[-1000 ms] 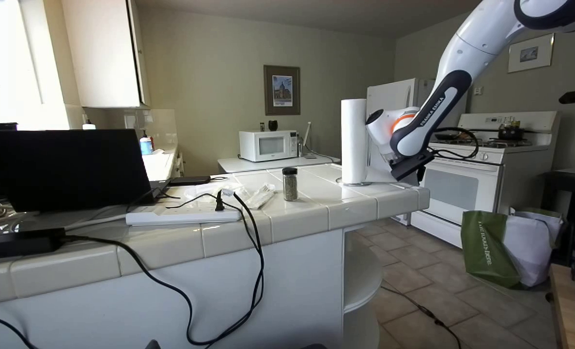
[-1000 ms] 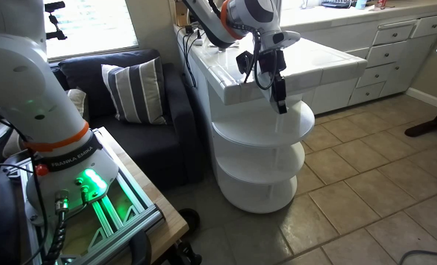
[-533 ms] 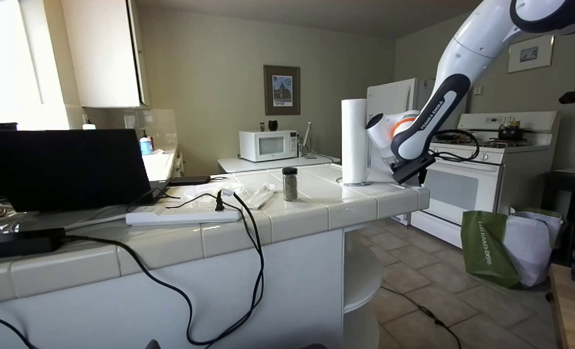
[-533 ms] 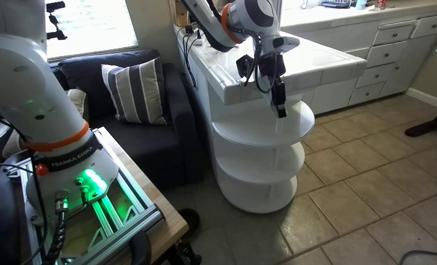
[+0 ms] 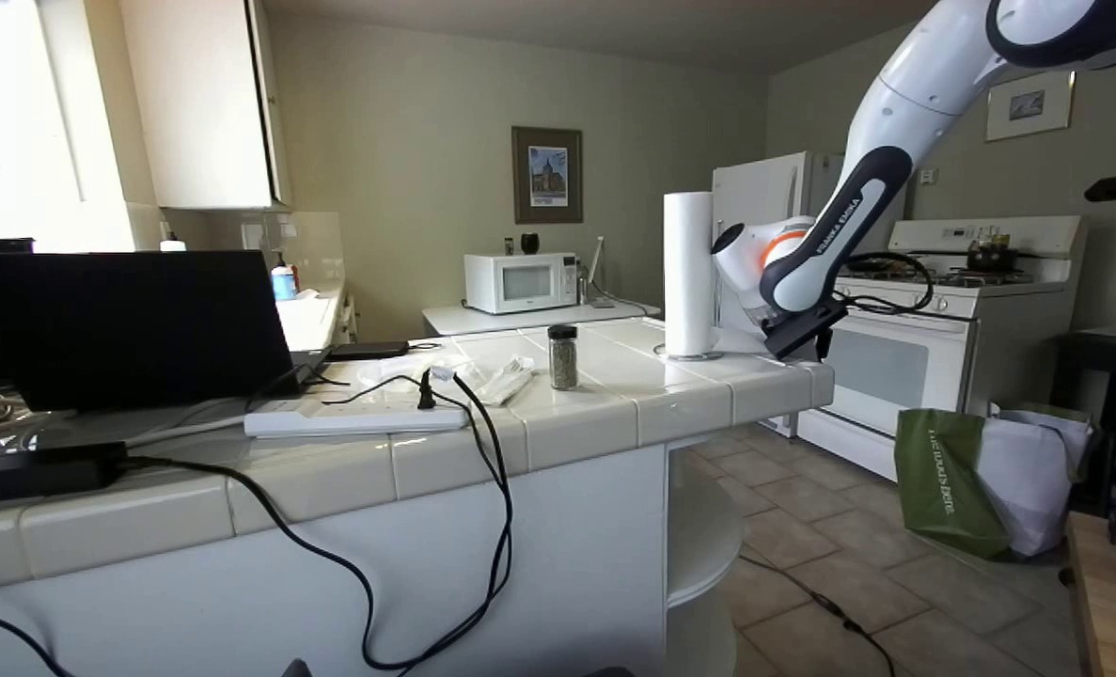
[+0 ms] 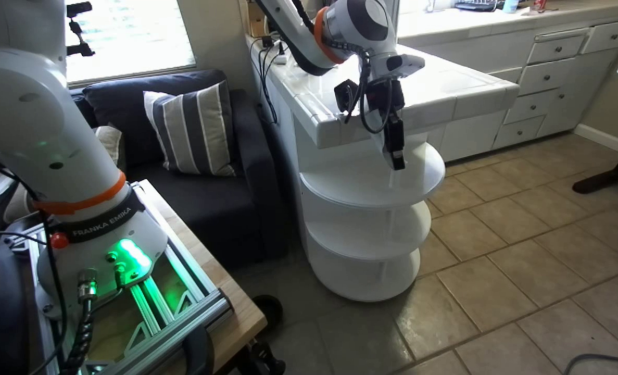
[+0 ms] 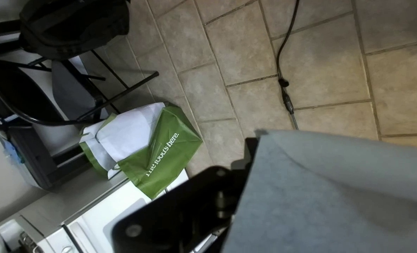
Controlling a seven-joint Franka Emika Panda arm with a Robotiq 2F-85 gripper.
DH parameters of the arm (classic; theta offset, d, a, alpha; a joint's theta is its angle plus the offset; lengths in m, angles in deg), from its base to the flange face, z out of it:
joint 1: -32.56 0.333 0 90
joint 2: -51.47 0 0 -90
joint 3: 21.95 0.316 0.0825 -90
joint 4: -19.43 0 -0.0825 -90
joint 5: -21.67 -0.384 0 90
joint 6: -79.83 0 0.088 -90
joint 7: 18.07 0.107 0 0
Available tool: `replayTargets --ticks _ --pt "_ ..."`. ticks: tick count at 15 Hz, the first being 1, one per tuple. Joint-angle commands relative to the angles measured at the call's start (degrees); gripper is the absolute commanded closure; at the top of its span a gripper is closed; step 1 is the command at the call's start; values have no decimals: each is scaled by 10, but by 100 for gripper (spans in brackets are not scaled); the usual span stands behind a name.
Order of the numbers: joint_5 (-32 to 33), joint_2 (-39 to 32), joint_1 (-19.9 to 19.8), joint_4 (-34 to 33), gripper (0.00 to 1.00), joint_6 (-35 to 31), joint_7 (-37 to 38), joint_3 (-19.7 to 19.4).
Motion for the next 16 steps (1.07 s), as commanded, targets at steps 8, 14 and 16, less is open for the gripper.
replayTargets --ticks 8,14,16 --pt "-156 117 9 -32 100 212 -208 36" --pt "-192 223 29 -21 100 264 -280 85" --pt "-211 251 41 -7 100 254 -318 109"
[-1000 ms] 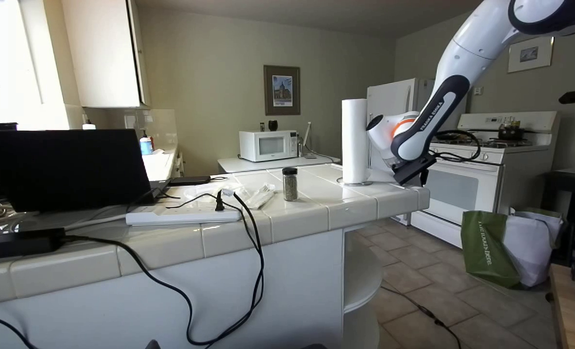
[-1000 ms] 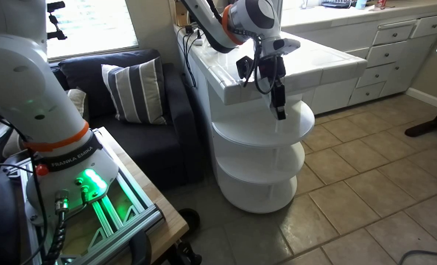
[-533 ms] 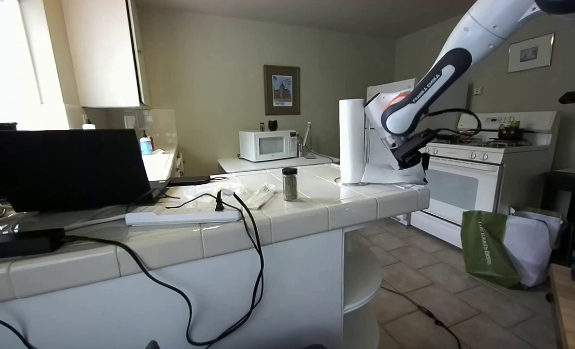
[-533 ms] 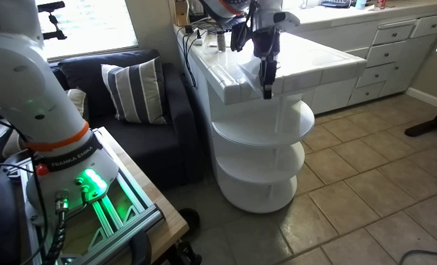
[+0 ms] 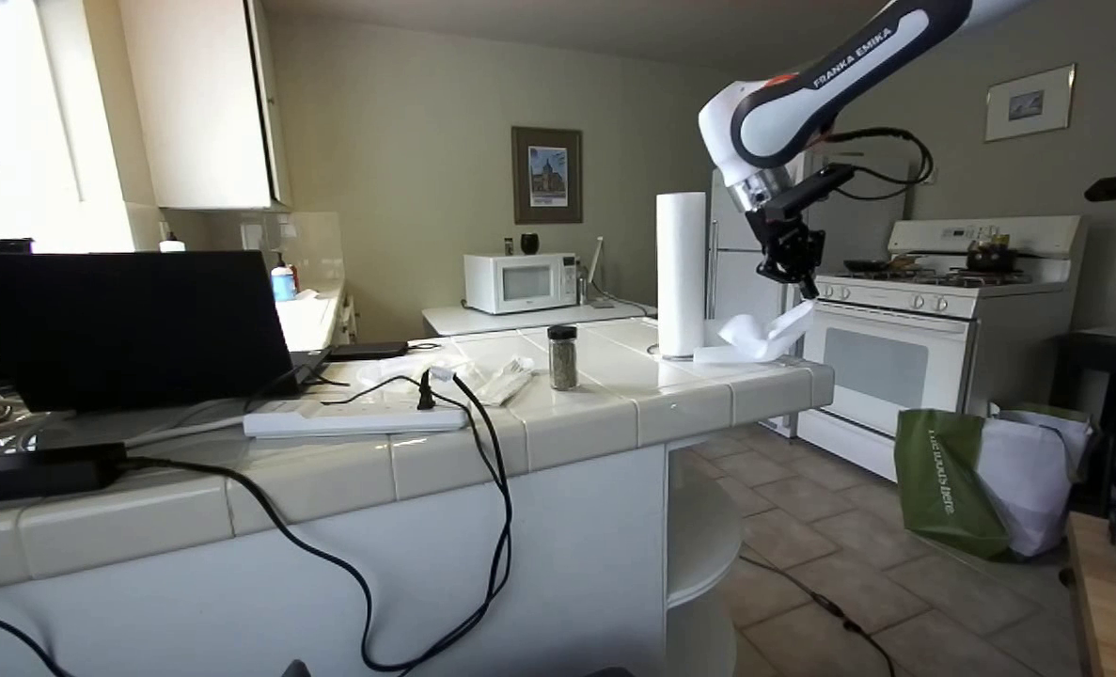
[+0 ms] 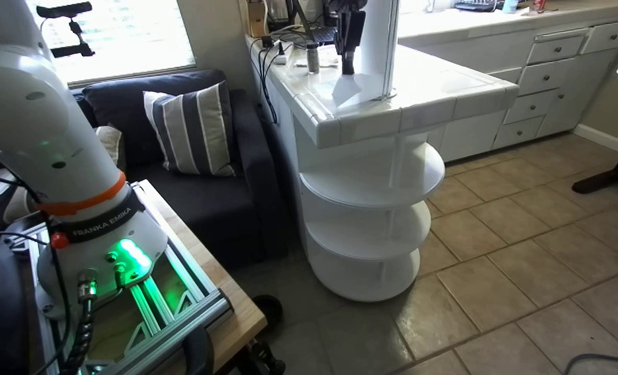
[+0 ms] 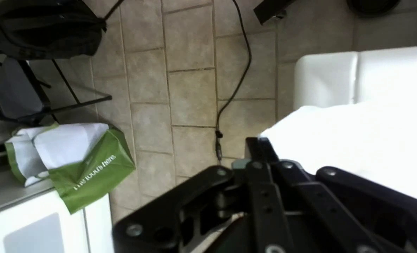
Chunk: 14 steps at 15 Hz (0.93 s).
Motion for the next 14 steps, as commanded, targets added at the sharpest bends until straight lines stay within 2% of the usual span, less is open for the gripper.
replayTargets --ticks 1,8,11,14 --pt "-37 59 21 37 100 -11 -60 36" --pt "-79 130 92 70 100 -19 -133 131" --pt "-92 144 113 83 100 -32 -189 153" --pt "-104 151 122 87 100 -53 -233 158"
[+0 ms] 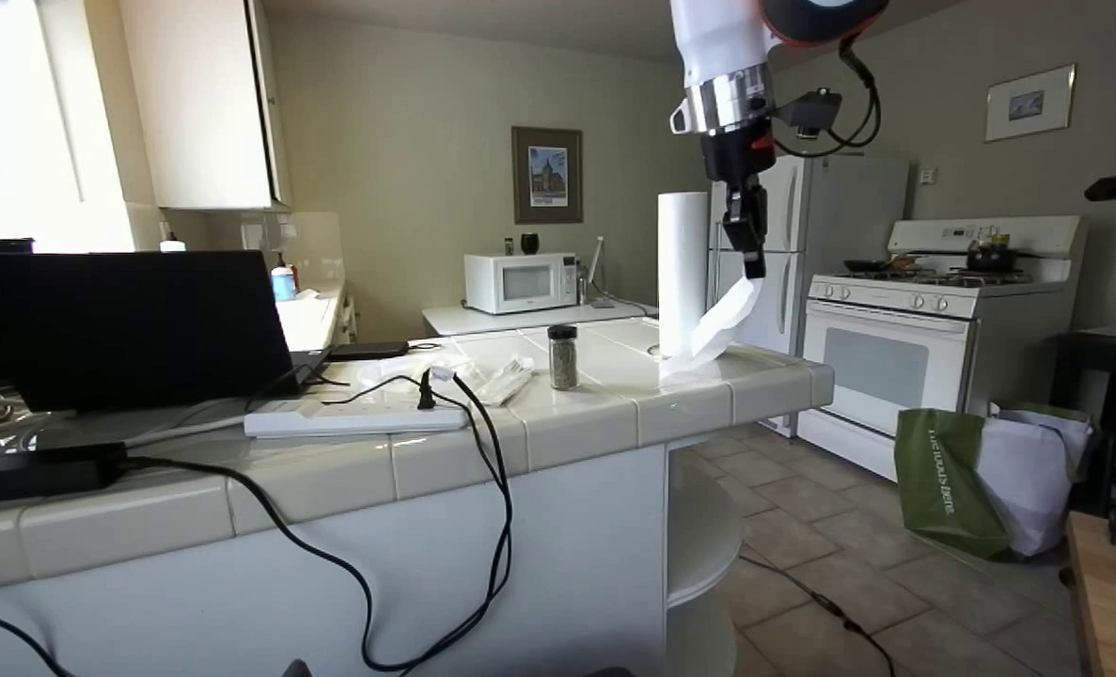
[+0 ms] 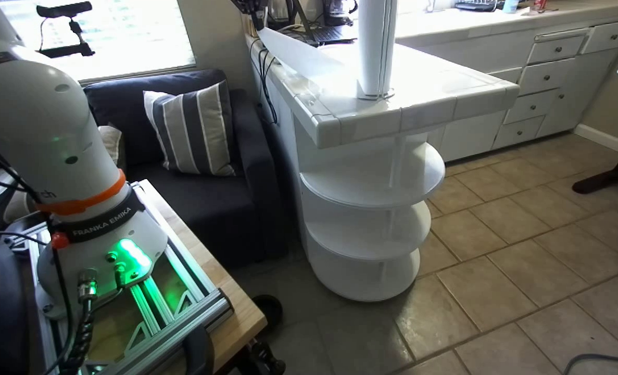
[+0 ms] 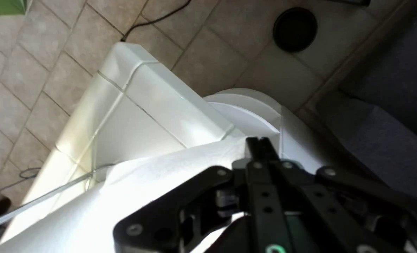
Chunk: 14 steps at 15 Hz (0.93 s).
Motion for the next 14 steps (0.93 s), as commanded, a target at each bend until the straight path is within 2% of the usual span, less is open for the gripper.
replayTargets --ticks 1,9,14 --pt "-24 20 3 21 100 -40 -51 -2" --pt "-134 79 -18 -17 100 -136 -22 -33" --pt "-160 111 -44 -37 100 -224 24 -44"
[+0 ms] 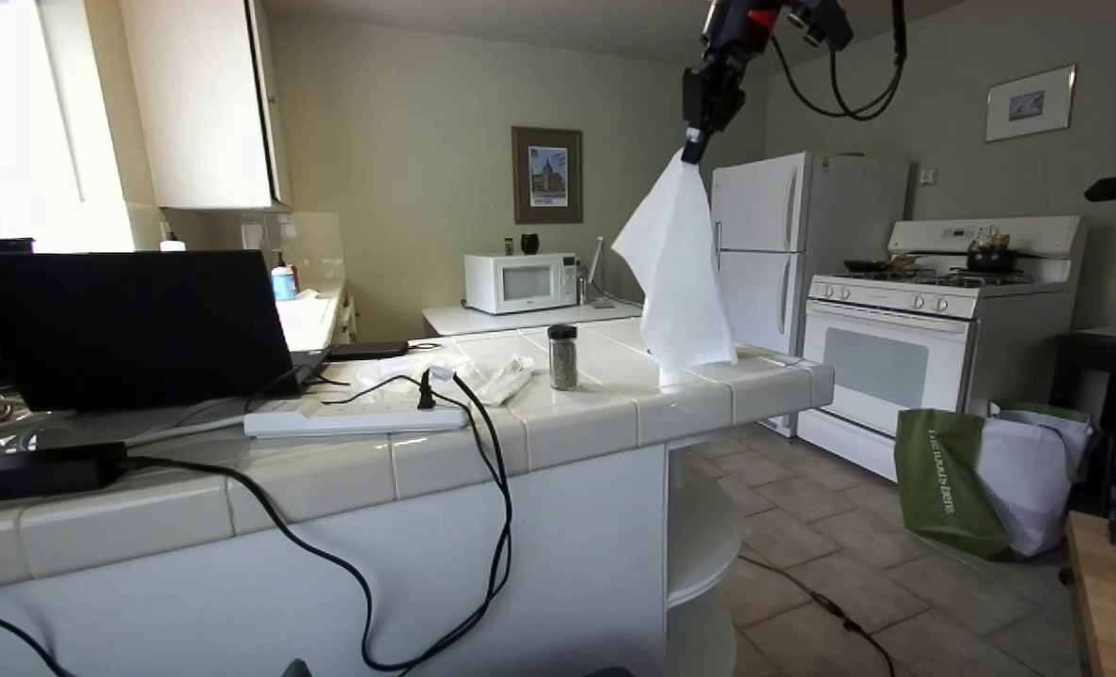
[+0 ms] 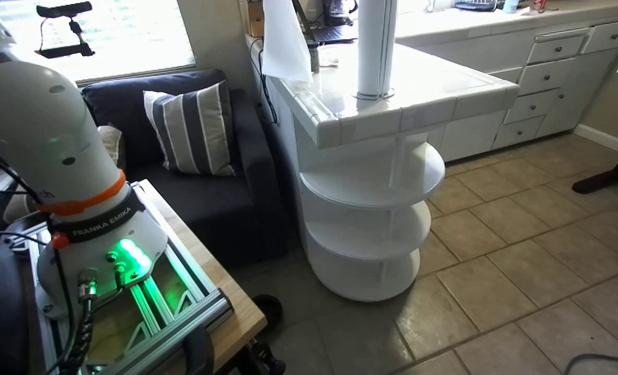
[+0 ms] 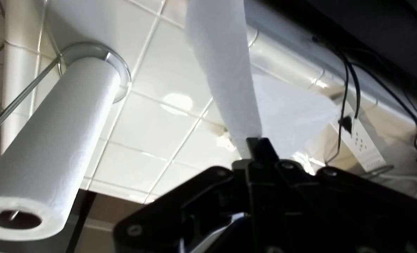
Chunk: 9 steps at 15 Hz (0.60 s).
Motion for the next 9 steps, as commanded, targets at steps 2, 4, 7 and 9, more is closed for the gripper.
replayTargets --ticks 2,4,7,9 --pt "-24 17 -28 -8 100 -93 56 -3" --pt "-23 14 -40 -5 100 -156 91 1" --pt "13 -3 -75 2 100 -228 171 19" --pt "-2 2 -65 -4 99 -211 138 11"
